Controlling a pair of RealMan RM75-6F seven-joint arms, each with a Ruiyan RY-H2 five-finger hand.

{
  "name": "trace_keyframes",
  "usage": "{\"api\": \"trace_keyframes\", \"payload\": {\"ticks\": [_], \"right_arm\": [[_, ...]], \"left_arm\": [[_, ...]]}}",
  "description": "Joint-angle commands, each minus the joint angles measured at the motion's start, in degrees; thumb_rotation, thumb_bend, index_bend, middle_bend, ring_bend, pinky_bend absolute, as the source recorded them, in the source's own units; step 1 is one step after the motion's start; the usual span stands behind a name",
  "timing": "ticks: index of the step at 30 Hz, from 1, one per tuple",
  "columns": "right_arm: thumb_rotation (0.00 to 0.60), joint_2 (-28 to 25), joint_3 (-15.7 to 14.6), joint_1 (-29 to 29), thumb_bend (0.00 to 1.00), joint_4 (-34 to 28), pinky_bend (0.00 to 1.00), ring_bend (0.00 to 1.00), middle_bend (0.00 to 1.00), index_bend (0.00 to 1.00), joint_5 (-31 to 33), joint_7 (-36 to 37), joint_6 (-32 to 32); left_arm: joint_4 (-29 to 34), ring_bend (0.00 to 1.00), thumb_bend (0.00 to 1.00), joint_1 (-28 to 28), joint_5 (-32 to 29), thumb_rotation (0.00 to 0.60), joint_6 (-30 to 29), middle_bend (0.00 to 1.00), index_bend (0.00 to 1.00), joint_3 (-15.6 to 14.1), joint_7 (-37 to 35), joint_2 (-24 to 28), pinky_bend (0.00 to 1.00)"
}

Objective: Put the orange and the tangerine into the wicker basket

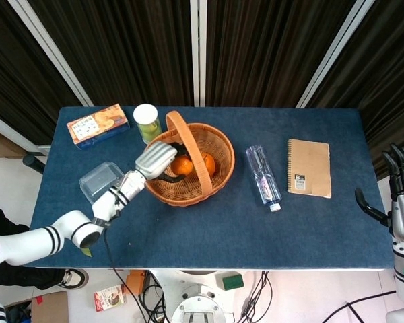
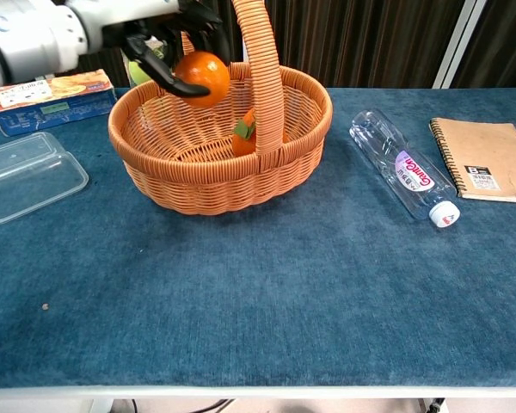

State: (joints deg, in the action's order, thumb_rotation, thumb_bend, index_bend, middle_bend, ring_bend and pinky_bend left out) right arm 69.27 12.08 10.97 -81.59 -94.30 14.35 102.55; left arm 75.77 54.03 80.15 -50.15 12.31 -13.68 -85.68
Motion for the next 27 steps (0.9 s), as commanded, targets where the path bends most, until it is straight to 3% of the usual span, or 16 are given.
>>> {"api": "trace_keyframes", "payload": {"ticks": [1,10,20,23,25,27], "right_arm": [[0.6,-0.03,0.19,0.06,0.33,0.24,0.0,0.0,0.0,0.0,0.3,0.44,-0.1],[0.6,0.27,0.15,0.21,0.33,1.28,0.0,0.0,0.0,0.0,0.77,1.25,-0.66],[0.6,0.48,0.07,-0.13,0.33,1.82,0.0,0.0,0.0,0.0,1.21,1.54,-0.53],[0.6,0.4,0.18,-0.26,0.33,1.72,0.0,0.0,0.0,0.0,1.15,1.54,-0.12],[0.6,0.24,0.21,-0.31,0.33,1.53,0.0,0.0,0.0,0.0,1.12,1.52,-0.03],[0.6,0.07,0.2,-0.36,0.33,1.3,0.0,0.0,0.0,0.0,0.97,1.37,0.11]], "left_arm": [[-4.28,0.46,0.31,2.14,-1.13,0.6,2.28,0.51,0.48,0.2,1.62,-3.21,0.66],[-10.62,0.45,0.31,2.66,-1.05,0.6,2.61,0.49,0.46,-1.74,6.34,-7.07,0.65],[-14.68,0.39,0.3,2.22,0.54,0.6,2.94,0.4,0.36,-4.2,4.91,-10.42,0.61],[-14.04,0.27,0.29,2.45,1.26,0.6,4.1,0.29,0.28,-5.04,4.06,-9.84,0.51],[-13.69,0.13,0.29,2.44,1.76,0.6,3.89,0.16,0.2,-5.22,3.69,-9.44,0.39],[-13.48,0.07,0.28,2.17,2.11,0.6,3.09,0.09,0.15,-5.24,3.48,-9.2,0.34]]}}
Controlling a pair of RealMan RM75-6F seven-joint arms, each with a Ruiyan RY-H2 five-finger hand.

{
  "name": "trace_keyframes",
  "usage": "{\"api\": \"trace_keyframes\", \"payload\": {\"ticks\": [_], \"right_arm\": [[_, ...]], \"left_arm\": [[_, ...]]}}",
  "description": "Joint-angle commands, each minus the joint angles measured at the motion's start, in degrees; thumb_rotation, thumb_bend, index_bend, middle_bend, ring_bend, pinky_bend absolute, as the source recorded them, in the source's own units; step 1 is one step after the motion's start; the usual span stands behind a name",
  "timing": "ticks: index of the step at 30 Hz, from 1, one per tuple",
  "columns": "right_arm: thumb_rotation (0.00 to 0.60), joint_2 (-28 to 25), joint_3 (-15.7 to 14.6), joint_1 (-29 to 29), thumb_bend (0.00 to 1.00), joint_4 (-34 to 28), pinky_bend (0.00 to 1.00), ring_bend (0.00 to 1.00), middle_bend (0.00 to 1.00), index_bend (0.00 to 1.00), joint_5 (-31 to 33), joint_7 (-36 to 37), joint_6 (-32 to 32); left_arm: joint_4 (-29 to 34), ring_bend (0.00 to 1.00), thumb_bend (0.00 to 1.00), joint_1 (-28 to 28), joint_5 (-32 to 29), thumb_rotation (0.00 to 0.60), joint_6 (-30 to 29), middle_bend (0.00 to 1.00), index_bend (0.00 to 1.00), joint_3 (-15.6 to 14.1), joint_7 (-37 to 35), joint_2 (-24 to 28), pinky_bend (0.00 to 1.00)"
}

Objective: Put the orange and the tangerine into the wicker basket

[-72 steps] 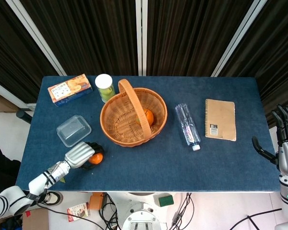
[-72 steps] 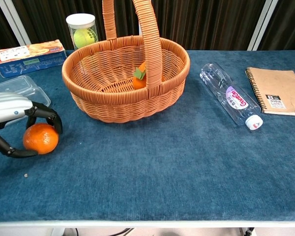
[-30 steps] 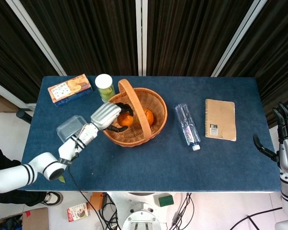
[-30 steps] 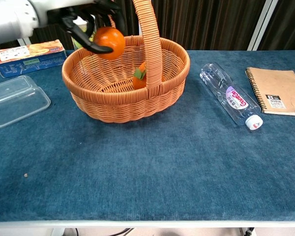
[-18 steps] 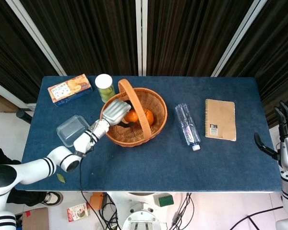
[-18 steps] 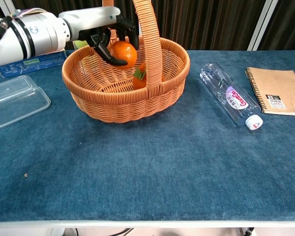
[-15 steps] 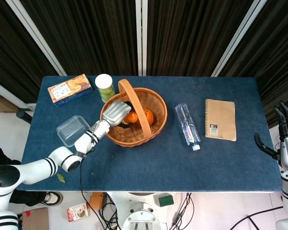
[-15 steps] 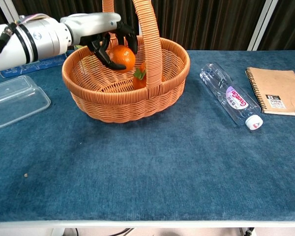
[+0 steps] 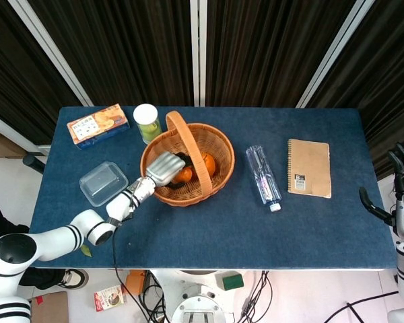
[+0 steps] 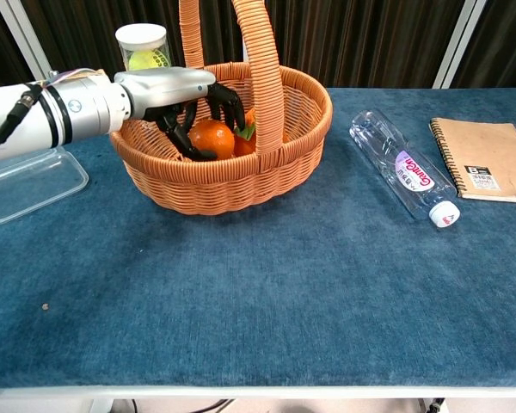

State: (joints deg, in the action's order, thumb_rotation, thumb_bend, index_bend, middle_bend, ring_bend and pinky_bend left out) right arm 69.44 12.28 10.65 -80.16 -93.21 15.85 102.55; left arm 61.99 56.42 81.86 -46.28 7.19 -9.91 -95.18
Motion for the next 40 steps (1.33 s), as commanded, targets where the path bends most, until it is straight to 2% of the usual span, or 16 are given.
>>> {"api": "trace_keyframes", "payload": {"ticks": [1,7,13,15,19,23,24,27,31,36,40], "right_arm": [[0.6,-0.16,-0.03,-0.07,0.33,-0.24,0.0,0.0,0.0,0.0,-0.22,-0.2,0.18],[0.6,-0.89,-0.04,-0.44,0.33,-1.43,0.0,0.0,0.0,0.0,-0.83,-0.61,1.05],[0.6,-2.07,-0.25,-1.52,0.33,-2.72,0.0,0.0,0.0,0.0,-1.62,-1.41,2.74],[0.6,-2.09,-0.52,-1.9,0.33,-2.72,0.0,0.0,0.0,0.0,-1.56,-1.23,2.91],[0.6,-1.33,-1.65,-3.33,0.33,-1.2,0.0,0.0,0.0,0.0,-1.29,-0.31,3.57],[0.6,0.27,-3.28,-4.88,0.33,2.39,0.0,0.0,0.0,0.0,-0.56,0.45,3.31],[0.6,0.84,-3.94,-5.35,0.33,3.92,0.0,0.0,0.0,0.0,0.18,0.32,2.38],[0.6,1.8,-5.83,-6.43,0.32,7.63,0.0,0.0,0.0,0.0,3.22,-0.99,-2.31],[0.6,1.46,-8.73,-7.27,0.29,9.35,0.0,0.0,0.0,0.0,7.55,-4.81,-11.41],[0.6,1.32,-10.58,-6.96,0.28,9.11,0.0,0.0,0.0,0.0,9.38,-6.3,-18.14],[0.6,1.84,-10.85,-6.47,0.28,9.07,0.0,0.0,0.0,0.0,9.35,-7.05,-19.97]], "left_arm": [[0.5,0.06,0.28,-0.33,0.43,0.6,-1.07,0.07,0.13,-0.06,-0.44,0.44,0.33],[5.46,0.05,0.28,-1.69,1.82,0.6,-3.93,0.07,0.11,-0.25,-0.86,4.75,0.32],[18.74,0.09,0.28,-6.9,2.79,0.6,-11.63,0.12,0.15,-0.48,1.25,15.43,0.33],[22.37,0.12,0.28,-9.3,3.62,0.6,-14.74,0.16,0.17,-1.23,2.38,19.12,0.34],[25.74,0.22,0.28,-19.31,5.76,0.6,-27.07,0.26,0.23,-5.14,5.4,25.78,0.45],[23.44,0.23,0.28,-29.75,7.17,0.6,-38.74,0.29,0.3,-9.36,7.06,27.75,0.45],[21.62,0.23,0.27,-32.85,7.17,0.6,-42.16,0.3,0.3,-10.2,7.66,27.29,0.45],[17.2,0.2,0.24,-39.46,5.66,0.6,-47.27,0.26,0.3,-11.89,7.64,25.24,0.42],[12.39,0.06,0.16,-44.35,5.37,0.6,-48.2,0.13,0.19,-14.16,4.82,22.65,0.31],[8.26,0.03,0.14,-46.63,6.6,0.587,-48.13,0.09,0.16,-14.65,1.75,20.99,0.25],[7.92,0.03,0.14,-47.09,8.23,0.561,-48.96,0.09,0.16,-14.12,1.87,21.37,0.24]]}}
